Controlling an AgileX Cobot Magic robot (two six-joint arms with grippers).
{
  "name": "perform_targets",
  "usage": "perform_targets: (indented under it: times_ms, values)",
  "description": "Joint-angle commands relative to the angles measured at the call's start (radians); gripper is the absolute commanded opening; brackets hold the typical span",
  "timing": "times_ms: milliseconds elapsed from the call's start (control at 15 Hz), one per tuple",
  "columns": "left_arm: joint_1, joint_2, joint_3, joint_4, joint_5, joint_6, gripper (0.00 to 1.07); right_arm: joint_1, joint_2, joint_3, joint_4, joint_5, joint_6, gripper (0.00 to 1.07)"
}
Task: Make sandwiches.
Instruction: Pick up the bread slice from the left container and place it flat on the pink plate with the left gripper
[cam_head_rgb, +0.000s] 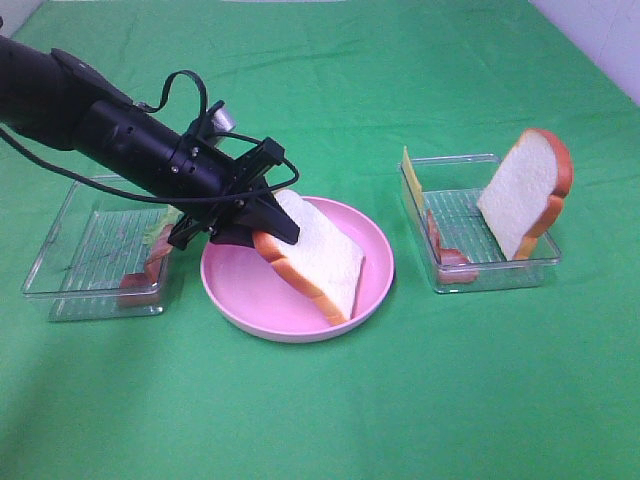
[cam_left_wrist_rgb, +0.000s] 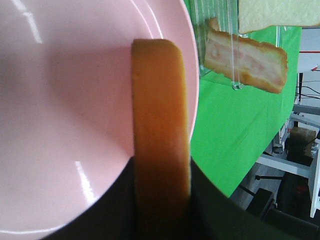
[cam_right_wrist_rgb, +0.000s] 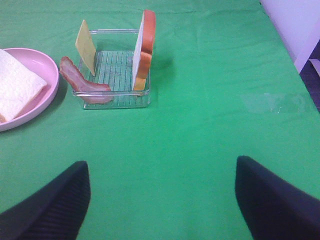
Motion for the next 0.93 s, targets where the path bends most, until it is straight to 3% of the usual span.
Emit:
perform_targets:
  times_ms: [67, 200, 333, 400, 533, 933]
  values:
    - [-0.006, 0.003, 0.000, -0.017, -0.001, 0.003, 0.00, -0.006, -0.016, 0.000, 0.001, 0.003, -0.012, 0.75]
    - [-0.006, 0.002, 0.000, -0.019, -0.002, 0.003, 0.05, -0.006, -0.016, 0.000, 0.001, 0.003, -0.012, 0.75]
    - [-0.006, 0.000, 0.000, -0.019, -0.004, 0.003, 0.22, -0.006, -0.016, 0.000, 0.001, 0.003, -0.012, 0.75]
    - [-0.006, 0.000, 0.000, -0.019, -0.009, 0.003, 0.37, -0.006, -0.016, 0.000, 0.001, 0.003, -0.012, 0.75]
    - [-0.006, 0.000, 0.000, -0.019, -0.013, 0.003, 0.52, -0.006, -0.016, 0.000, 0.001, 0.003, -0.012, 0.75]
    - [-0.006, -0.031, -0.001, -0.017, -0.031, 0.003, 0.64, -0.006, -0.016, 0.000, 0.001, 0.003, -0.012, 0.75]
